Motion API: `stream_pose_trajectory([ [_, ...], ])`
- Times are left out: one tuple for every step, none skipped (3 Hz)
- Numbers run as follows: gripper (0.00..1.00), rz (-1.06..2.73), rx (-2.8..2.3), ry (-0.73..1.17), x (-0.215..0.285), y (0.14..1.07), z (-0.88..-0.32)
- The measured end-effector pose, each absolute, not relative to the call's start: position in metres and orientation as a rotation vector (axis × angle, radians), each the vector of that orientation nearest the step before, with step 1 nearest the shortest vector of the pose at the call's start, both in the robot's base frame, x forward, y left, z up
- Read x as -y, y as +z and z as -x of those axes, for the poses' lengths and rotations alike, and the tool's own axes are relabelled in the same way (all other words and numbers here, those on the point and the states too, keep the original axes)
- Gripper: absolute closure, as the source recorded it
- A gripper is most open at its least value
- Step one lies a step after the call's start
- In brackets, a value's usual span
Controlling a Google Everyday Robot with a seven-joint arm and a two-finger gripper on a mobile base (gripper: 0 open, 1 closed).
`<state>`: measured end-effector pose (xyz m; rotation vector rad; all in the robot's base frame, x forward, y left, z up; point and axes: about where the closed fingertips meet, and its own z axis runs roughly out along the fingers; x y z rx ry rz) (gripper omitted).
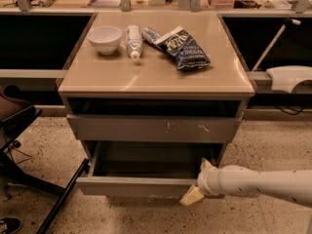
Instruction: Open middle drawer
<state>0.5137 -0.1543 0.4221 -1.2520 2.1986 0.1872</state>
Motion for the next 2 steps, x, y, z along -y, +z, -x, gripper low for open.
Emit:
stream_pose_trajectory([
  [0.0,1.25,-2.197,0.193,0.154,0.426,-0.523],
  [0.0,1.25,-2.218,0.177,0.149,0.414,-0.521],
])
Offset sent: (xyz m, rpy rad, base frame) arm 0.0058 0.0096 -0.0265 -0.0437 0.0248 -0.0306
